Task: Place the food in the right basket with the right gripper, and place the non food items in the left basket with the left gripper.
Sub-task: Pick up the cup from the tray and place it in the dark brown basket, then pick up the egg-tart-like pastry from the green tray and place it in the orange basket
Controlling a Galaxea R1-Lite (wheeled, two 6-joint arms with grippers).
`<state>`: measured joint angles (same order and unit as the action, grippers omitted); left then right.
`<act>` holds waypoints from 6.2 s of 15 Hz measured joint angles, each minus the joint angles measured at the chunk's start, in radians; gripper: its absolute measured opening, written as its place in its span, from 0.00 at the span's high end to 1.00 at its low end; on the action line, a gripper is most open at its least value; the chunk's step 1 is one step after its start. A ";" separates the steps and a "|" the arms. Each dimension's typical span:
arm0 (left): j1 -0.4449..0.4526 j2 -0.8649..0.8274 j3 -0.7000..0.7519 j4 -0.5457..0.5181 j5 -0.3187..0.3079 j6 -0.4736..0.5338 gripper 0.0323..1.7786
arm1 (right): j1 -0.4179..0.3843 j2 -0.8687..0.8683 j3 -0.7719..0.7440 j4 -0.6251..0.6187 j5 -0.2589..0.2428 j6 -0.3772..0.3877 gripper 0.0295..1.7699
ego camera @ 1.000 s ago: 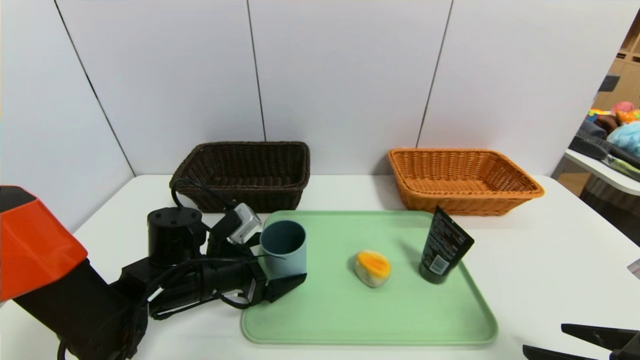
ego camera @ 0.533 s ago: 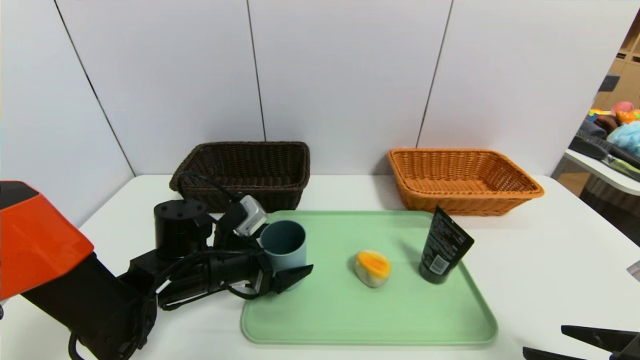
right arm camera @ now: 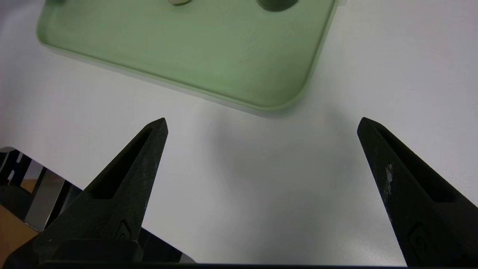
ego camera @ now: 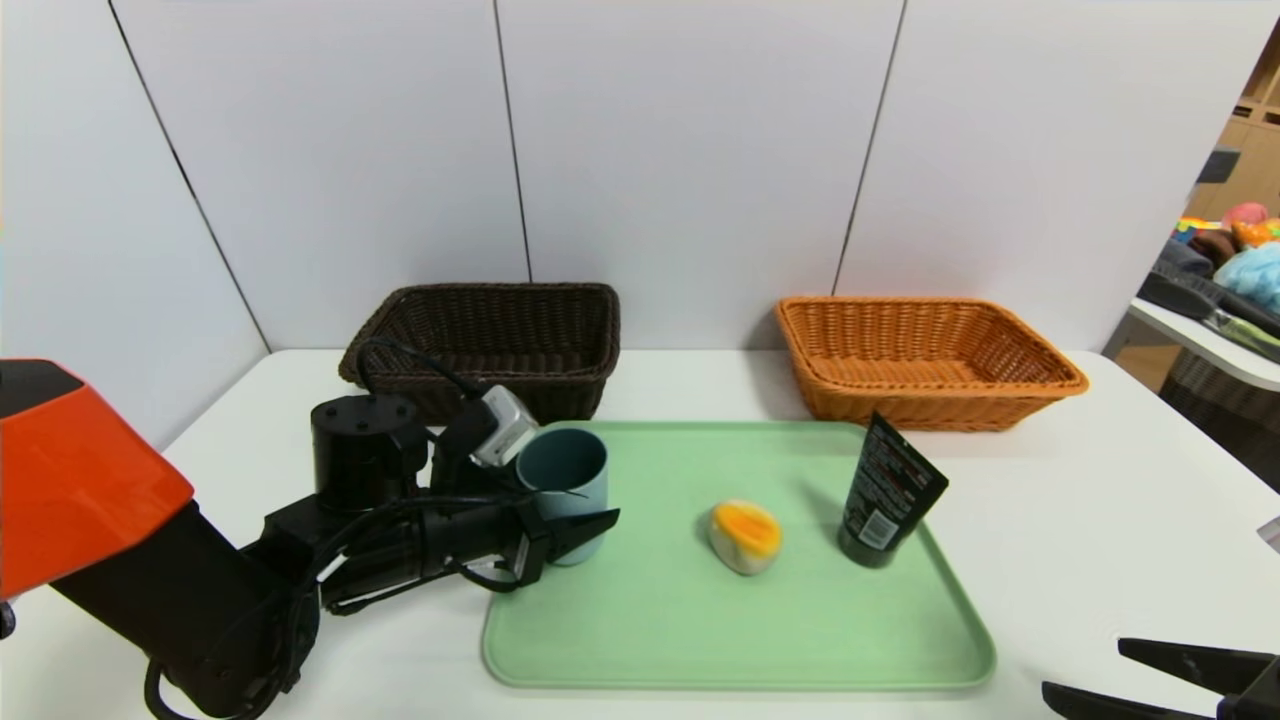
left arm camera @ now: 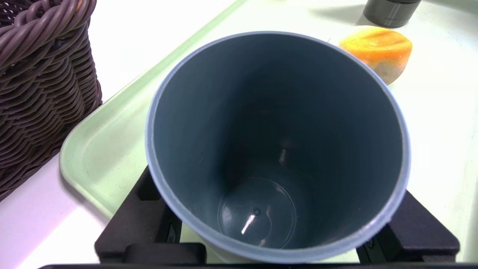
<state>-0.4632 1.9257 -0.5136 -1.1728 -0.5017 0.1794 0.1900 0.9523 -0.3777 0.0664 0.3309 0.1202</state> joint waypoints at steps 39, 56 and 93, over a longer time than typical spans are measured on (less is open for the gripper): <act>0.255 0.266 -1.083 0.932 0.397 -0.113 0.35 | -0.005 -0.006 0.061 -0.045 -0.003 0.010 0.01; 0.253 0.184 -1.050 0.936 0.396 -0.119 0.11 | -0.028 -0.008 0.065 -0.046 -0.002 0.008 0.01; -0.238 -0.468 -0.351 1.214 0.360 -0.202 0.05 | 0.387 0.494 -0.480 -0.071 -0.061 -0.041 0.01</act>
<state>-0.7009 1.4577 -0.8645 0.0409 -0.1417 -0.0226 0.5768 1.4460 -0.8581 -0.0043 0.2698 0.0787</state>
